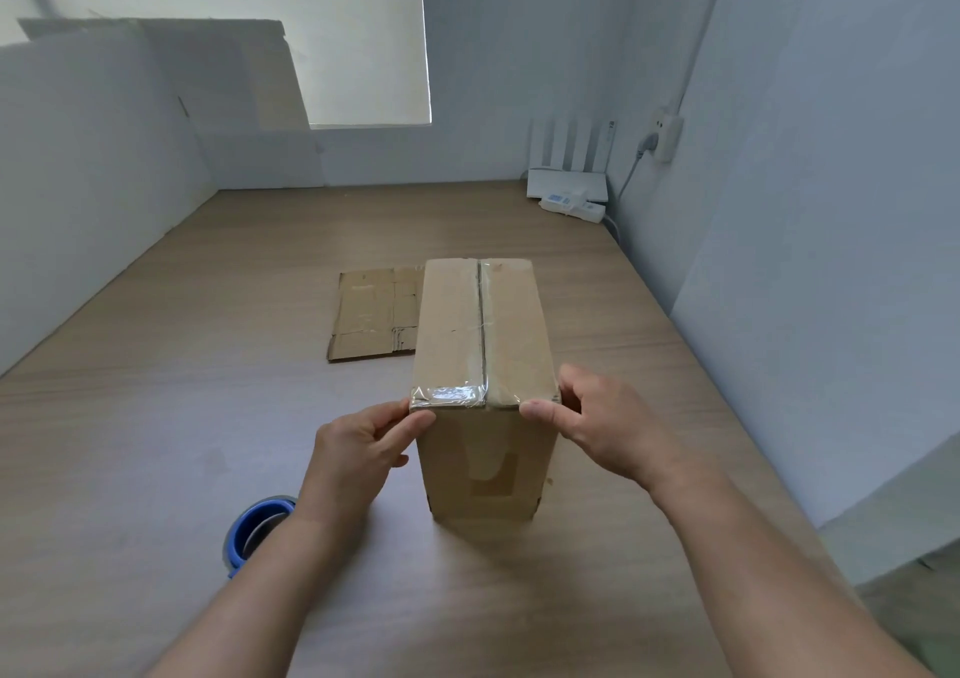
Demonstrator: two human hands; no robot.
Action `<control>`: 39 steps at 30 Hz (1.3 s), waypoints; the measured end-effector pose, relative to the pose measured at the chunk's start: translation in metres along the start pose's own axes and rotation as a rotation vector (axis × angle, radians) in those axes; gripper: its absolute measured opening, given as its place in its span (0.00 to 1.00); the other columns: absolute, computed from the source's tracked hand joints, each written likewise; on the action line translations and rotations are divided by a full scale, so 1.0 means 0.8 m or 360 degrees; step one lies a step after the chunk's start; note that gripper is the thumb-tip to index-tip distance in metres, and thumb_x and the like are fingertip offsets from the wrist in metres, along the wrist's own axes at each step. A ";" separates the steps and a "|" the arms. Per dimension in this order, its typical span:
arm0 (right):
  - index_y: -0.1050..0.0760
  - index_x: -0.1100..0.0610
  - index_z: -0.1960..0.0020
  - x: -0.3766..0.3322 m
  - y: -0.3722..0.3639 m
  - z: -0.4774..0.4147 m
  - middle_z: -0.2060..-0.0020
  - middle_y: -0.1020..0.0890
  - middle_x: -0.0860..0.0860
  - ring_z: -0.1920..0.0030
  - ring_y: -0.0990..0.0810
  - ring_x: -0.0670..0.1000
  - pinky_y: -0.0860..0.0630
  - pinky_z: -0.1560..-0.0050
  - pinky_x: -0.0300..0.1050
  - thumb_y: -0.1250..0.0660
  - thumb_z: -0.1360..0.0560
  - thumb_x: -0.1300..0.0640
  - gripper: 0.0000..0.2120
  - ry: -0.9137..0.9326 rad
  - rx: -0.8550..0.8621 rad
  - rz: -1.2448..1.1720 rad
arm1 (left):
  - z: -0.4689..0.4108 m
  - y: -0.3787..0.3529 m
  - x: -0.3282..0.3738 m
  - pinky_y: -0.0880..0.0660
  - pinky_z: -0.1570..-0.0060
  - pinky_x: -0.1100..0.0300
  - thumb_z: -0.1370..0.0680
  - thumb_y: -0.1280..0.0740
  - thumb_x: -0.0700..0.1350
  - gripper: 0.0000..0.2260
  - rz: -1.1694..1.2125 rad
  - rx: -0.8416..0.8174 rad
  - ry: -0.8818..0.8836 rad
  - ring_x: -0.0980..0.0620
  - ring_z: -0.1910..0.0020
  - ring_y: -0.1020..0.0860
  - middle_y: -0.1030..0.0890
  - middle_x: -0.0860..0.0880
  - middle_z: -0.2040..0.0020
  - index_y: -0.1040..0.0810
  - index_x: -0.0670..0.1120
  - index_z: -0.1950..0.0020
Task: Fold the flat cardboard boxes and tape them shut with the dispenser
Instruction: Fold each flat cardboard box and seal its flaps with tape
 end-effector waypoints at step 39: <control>0.33 0.54 0.29 0.072 0.055 0.013 0.38 0.25 0.54 0.39 0.25 0.54 0.28 0.45 0.49 0.37 0.30 0.32 0.37 -0.0514 0.0429 -0.0094 | -0.043 0.023 0.038 0.32 0.38 0.52 0.28 0.27 0.54 0.38 -0.0334 0.0326 0.0397 0.44 0.33 0.32 0.33 0.44 0.30 0.42 0.43 0.25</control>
Point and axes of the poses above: each hand's wrist, its own z-axis away from the middle knuckle, its own y-axis out of the back of the hand, x = y × z, the point moved 8 cm from there along -z, towards the middle knuckle
